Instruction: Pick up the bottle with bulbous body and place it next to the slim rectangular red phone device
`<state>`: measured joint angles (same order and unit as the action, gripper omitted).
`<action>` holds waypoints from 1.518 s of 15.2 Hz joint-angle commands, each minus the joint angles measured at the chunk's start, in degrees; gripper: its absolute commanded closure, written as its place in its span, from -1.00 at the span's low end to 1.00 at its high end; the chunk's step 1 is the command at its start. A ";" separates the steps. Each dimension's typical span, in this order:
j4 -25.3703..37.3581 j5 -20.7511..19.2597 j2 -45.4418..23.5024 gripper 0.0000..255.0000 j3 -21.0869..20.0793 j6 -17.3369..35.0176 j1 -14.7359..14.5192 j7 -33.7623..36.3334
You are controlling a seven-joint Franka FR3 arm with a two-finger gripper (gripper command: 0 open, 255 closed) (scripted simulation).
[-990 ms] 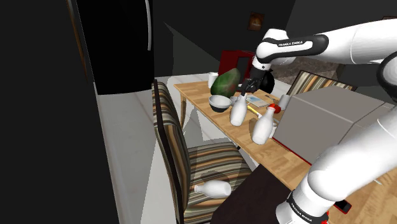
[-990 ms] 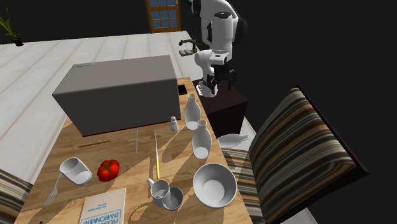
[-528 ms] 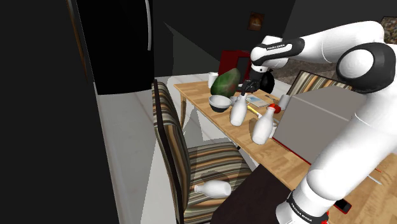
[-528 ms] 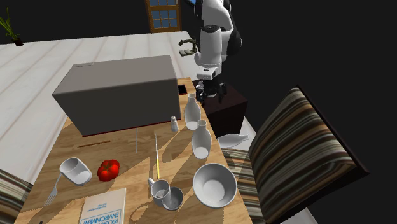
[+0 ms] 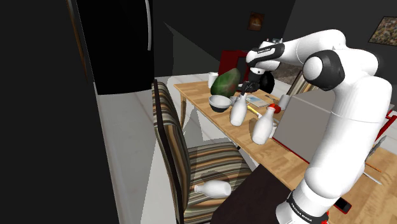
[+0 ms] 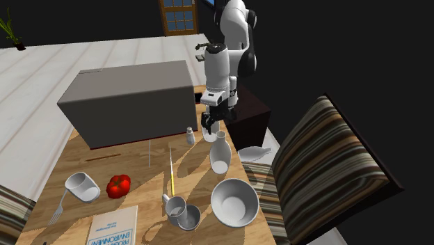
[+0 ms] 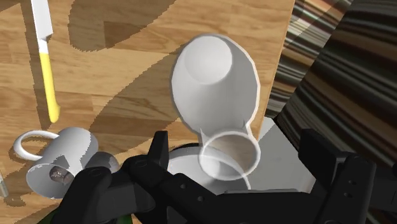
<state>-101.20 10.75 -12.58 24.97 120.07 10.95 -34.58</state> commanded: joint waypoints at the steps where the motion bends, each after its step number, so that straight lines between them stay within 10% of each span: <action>1: -0.11 0.57 -1.05 -1.00 -0.13 1.08 0.17 -0.38; 14: -1.69 1.85 -3.13 -1.00 -0.56 4.51 0.39 -1.19; 15: -1.69 1.85 -3.13 1.00 -0.56 4.51 0.39 -1.19; 23: -1.66 1.86 -3.14 1.00 -0.56 4.49 0.40 -1.20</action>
<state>-102.85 12.61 -15.68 24.41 124.58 11.36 -35.79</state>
